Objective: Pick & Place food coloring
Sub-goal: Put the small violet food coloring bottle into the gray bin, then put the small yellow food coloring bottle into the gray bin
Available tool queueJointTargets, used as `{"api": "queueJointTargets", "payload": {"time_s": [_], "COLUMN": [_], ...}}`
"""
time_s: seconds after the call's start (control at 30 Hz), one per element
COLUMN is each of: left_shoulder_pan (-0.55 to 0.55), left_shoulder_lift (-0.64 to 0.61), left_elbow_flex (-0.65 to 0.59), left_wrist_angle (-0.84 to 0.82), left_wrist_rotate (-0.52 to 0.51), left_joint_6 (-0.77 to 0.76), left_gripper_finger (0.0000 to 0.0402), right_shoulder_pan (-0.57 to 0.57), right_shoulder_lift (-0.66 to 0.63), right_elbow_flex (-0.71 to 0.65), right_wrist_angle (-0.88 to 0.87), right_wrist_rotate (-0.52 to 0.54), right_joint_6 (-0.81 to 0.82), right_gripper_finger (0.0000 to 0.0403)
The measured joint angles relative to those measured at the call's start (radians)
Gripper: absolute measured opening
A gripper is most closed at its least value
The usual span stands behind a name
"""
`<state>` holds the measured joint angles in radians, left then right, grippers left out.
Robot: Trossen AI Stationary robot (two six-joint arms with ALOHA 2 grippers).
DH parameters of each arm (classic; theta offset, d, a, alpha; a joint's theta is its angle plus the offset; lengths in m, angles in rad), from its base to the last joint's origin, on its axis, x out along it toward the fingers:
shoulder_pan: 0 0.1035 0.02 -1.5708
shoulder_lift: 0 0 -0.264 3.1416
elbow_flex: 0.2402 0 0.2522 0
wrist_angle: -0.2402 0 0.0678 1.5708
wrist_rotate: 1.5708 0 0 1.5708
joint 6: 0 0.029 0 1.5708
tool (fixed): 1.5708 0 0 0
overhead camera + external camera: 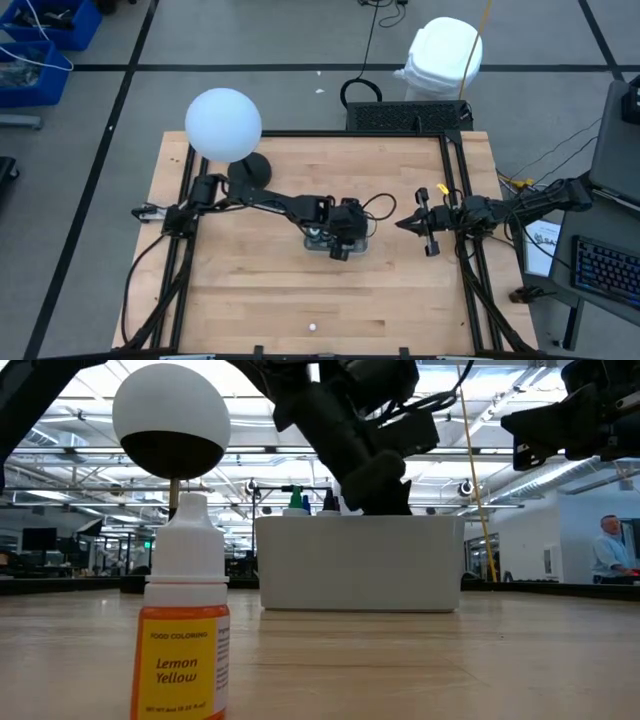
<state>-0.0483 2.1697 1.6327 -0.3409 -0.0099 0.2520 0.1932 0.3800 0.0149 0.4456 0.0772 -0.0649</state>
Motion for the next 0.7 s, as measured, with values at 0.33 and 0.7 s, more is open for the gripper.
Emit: {"api": "queueJointTargets", "payload": {"time_s": [0.33,0.7], "left_shoulder_pan": [0.003,0.003], "left_shoulder_lift": [0.016,0.013], "left_elbow_flex": [0.0,0.0], "left_wrist_angle": [-0.001,0.01], "left_wrist_rotate": [0.016,0.044], "left_joint_6": [0.001,0.012], "left_gripper_finger": [0.008,0.015], "right_shoulder_pan": [0.0,0.0], "right_shoulder_lift": [0.0,0.0], "right_elbow_flex": [0.0,0.0], "right_wrist_angle": [-0.001,-0.001], "right_wrist_rotate": [0.0,0.0], "right_joint_6": [0.0,0.0], "right_gripper_finger": [0.0,0.0]}}
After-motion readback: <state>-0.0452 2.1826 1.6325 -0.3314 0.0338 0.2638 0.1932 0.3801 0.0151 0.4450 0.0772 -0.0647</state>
